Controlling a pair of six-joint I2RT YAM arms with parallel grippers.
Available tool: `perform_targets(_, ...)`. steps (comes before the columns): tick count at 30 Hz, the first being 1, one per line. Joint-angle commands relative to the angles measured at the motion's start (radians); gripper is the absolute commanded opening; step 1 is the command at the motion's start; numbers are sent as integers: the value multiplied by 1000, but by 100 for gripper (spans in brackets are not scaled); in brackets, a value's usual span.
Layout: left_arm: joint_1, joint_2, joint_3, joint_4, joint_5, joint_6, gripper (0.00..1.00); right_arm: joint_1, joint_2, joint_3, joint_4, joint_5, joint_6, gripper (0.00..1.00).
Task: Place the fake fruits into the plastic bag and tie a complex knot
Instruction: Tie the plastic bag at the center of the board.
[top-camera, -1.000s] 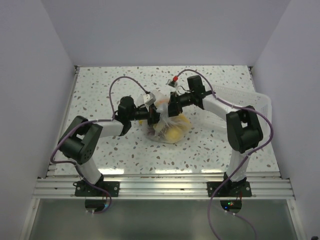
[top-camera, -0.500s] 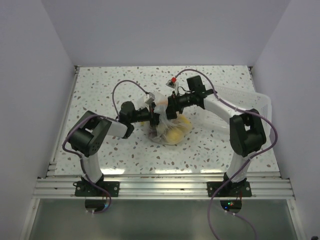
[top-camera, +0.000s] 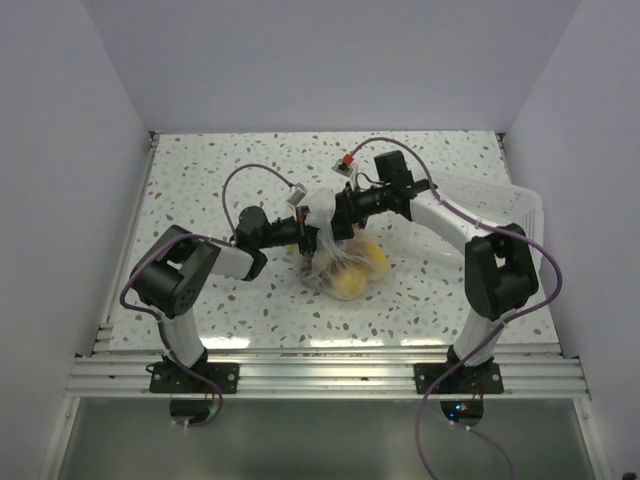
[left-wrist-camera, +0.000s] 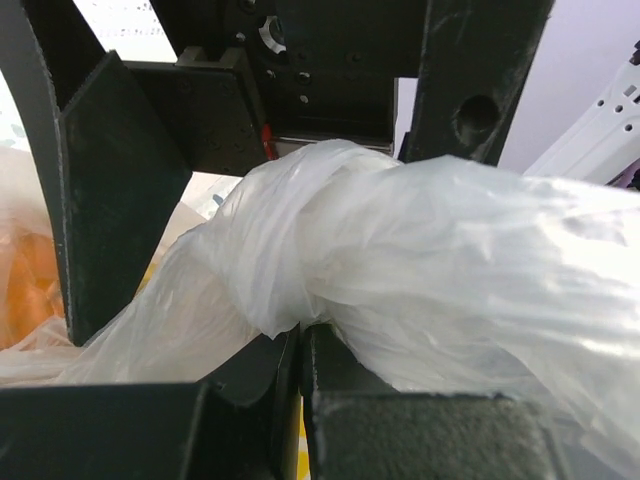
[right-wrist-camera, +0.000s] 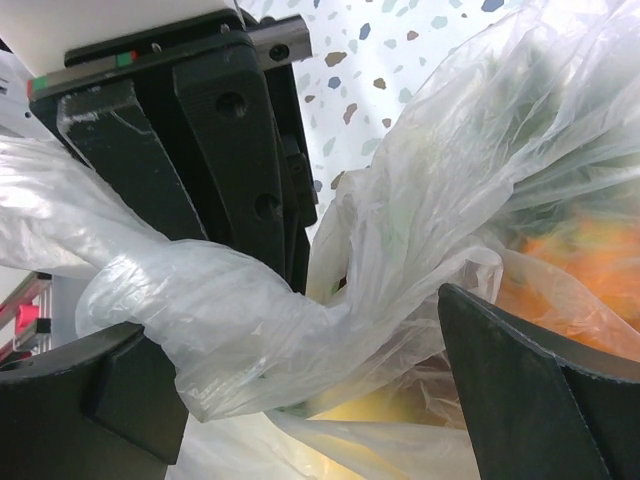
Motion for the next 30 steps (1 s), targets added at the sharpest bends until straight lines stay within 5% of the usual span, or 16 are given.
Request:
perform_targets(1, 12, -68, -15, 296, -5, -20, 0, 0, -30, 10, -6, -4, 14, 99)
perform_targets(11, 55, -85, 42, 257, -24, -23, 0, -61, -56, 66, -179, -38, -140, 98)
perform_targets(19, 54, -89, 28, 253, 9, -34, 0, -92, -8, 212, -543, -156, -432, 97)
perform_targets(22, 55, -97, 22, 246, 18, -35, 0, -104, 2, 222, -624, -154, -512, 86)
perform_targets(26, 68, -112, 5, 228, 44, -41, 0, -107, 2, 192, -608, -142, -516, 47)
perform_targets(30, 89, -134, -11, 193, 64, -32, 0, -103, 18, 168, -589, -185, -536, 37)
